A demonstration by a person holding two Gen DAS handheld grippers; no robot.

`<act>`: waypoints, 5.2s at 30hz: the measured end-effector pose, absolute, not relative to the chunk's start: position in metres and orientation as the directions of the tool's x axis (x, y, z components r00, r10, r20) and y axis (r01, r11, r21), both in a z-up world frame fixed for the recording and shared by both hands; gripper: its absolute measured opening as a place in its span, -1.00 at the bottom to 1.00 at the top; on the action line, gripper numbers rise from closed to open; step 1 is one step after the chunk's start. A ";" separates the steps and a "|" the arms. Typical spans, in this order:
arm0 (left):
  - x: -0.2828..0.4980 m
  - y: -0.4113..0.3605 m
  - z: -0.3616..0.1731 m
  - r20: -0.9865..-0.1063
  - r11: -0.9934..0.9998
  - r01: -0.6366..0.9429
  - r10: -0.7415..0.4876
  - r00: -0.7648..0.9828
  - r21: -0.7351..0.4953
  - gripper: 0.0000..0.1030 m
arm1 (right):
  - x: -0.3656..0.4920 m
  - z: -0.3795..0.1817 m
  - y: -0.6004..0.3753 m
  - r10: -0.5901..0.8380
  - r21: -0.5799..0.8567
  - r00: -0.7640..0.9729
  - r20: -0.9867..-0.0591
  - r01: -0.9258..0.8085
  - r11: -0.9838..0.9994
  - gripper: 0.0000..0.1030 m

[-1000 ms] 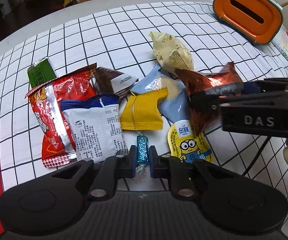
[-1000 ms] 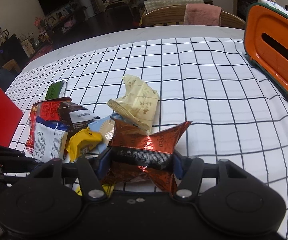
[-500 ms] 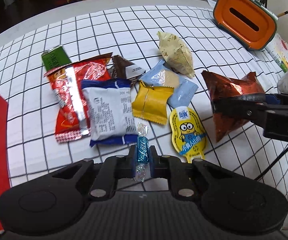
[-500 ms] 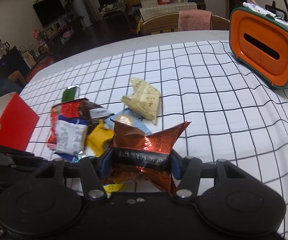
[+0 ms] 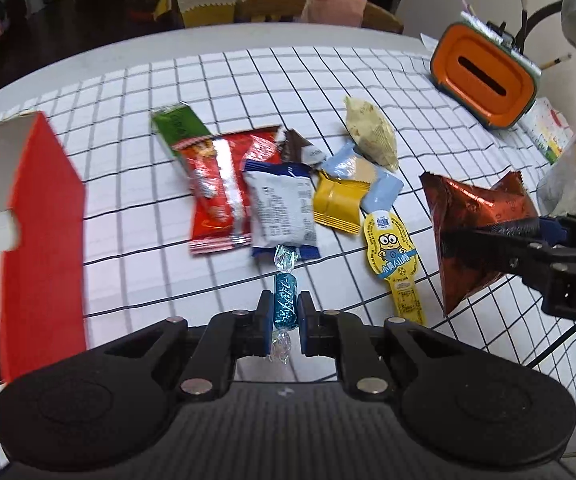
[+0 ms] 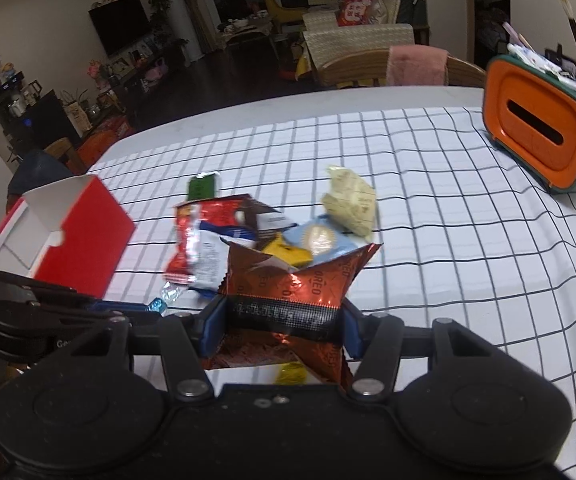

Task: Organize snacks
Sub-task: 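Carry the pastry packet and blue candy over the cardboard box, then open both tools to drop the pastry packet and blue candy into the box, then move both tools back over the remaining snack pile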

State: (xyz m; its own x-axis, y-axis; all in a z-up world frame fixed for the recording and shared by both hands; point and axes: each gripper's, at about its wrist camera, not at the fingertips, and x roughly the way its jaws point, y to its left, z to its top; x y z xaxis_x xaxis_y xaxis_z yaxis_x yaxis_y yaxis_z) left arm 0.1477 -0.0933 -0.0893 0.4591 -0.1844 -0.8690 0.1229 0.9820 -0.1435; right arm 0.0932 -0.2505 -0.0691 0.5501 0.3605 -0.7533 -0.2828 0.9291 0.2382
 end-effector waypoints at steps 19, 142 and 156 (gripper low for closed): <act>0.097 0.019 -0.035 -0.803 0.988 0.069 -0.151 0.577 -0.136 -0.76 | 0.059 -0.022 -0.130 0.430 0.213 0.568 -0.702 -0.408 0.888 0.10; 0.121 -0.036 -0.034 -0.766 0.985 0.162 -0.150 0.625 -0.062 0.67 | 0.063 -0.051 -0.165 0.197 0.033 0.715 -0.671 -0.237 0.971 0.99; 0.162 -0.101 -0.084 -0.833 0.990 0.141 -0.078 0.548 0.000 0.67 | 0.099 -0.125 -0.212 0.168 -0.034 0.600 -0.782 -0.310 0.950 0.89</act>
